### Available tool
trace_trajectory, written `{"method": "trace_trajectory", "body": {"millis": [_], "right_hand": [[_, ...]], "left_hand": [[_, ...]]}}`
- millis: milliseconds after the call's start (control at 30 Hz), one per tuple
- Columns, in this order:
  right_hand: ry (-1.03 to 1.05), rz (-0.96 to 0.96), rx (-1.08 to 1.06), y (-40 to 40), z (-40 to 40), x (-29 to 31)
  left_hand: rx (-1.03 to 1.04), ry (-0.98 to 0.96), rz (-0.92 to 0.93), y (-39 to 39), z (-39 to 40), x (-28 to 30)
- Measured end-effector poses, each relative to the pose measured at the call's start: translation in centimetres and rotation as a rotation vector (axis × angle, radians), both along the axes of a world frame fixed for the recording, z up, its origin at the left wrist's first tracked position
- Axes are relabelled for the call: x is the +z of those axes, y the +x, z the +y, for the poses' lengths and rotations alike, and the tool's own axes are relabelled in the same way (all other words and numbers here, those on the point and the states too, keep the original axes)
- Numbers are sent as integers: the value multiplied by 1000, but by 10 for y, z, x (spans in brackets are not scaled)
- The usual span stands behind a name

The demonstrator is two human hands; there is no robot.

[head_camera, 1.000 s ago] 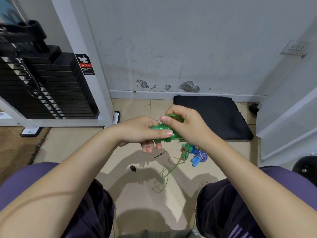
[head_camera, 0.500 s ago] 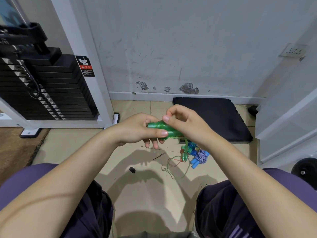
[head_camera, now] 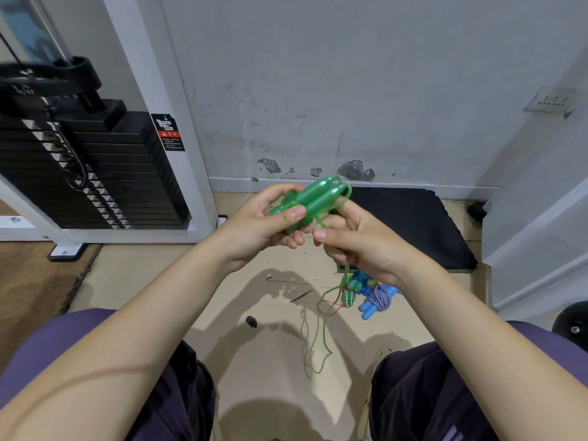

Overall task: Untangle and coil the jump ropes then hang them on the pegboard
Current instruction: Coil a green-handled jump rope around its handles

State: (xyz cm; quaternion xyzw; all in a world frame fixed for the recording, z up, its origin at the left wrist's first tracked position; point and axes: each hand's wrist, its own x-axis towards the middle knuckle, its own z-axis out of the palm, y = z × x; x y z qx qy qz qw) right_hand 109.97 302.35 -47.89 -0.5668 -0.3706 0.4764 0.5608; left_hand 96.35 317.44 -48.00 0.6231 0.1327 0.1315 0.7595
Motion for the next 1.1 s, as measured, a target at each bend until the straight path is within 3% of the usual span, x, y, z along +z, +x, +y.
{"method": "trace_trajectory", "body": {"millis": [133,267,433,500,633,800,1100], "right_hand": [[-95,-164,-109,-6,5,-4],[-140,-498,-140,-17,10,-5],[-43,-863,-115,-27,4,0],[35,-955,-130,-27,3,5],[128,-1124,-239,-12,1,17],[119,-1009,-258,-5,4,7],[-19,-659,-326,-5,8,-2]], "left_hand": [[201,-27,21,1,4,-1],[280,27,-4,4,-1,-2],[388,158,56,5,9,-5],[345,215,127,3,14,-6],[0,331,270,1,8,-6],[-332,312,328,-1,-1,3],[-220,398,290,0,-11,2]]}}
